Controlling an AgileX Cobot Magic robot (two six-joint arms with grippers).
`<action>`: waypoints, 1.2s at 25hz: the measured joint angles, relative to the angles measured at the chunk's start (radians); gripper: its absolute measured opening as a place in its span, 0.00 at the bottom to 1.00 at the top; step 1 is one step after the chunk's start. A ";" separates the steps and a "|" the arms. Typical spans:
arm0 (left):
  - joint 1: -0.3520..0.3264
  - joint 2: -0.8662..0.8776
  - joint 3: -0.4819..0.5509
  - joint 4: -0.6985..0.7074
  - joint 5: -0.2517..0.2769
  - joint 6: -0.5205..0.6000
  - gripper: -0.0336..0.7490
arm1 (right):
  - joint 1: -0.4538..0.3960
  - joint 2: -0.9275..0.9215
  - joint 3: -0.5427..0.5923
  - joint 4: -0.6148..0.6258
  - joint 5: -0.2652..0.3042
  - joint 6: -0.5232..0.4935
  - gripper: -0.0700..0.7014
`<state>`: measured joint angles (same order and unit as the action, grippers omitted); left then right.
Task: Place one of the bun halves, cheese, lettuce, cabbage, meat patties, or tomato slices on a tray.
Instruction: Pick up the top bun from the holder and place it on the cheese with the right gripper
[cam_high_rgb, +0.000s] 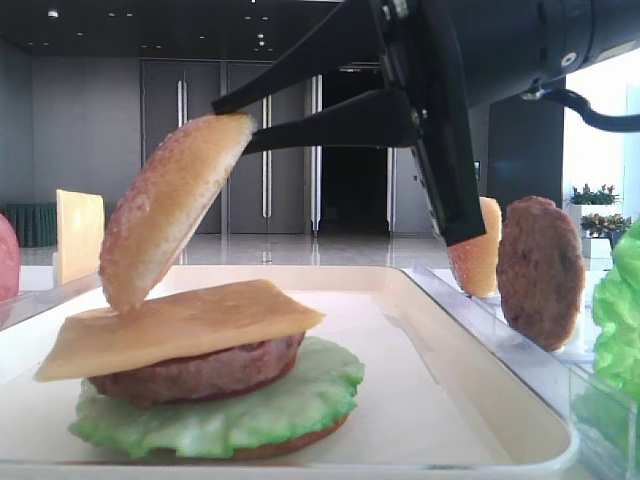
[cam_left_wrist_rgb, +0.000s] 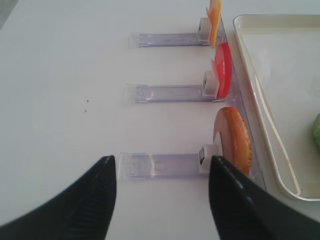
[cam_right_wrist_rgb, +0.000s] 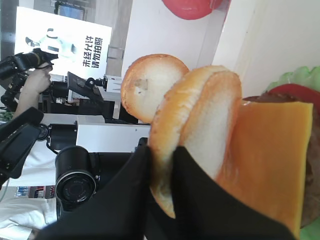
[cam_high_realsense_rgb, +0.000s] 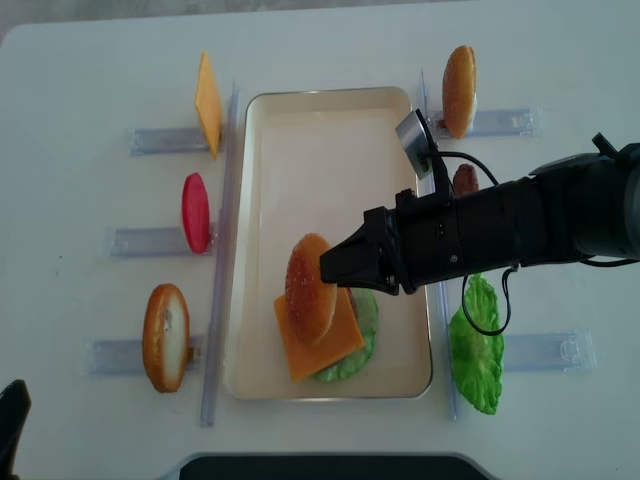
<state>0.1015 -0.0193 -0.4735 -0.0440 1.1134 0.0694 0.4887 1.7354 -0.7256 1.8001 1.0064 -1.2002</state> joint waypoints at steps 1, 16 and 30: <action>0.000 0.000 0.000 0.000 0.000 0.000 0.62 | 0.000 0.000 0.000 -0.001 0.000 0.000 0.22; 0.000 0.000 0.000 0.000 0.000 0.000 0.62 | 0.000 0.000 0.000 -0.037 -0.047 0.000 0.63; 0.000 0.000 0.000 0.000 0.000 0.000 0.62 | 0.000 0.000 0.000 -0.139 -0.180 0.038 0.86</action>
<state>0.1015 -0.0193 -0.4735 -0.0440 1.1134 0.0694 0.4887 1.7354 -0.7256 1.6612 0.8264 -1.1618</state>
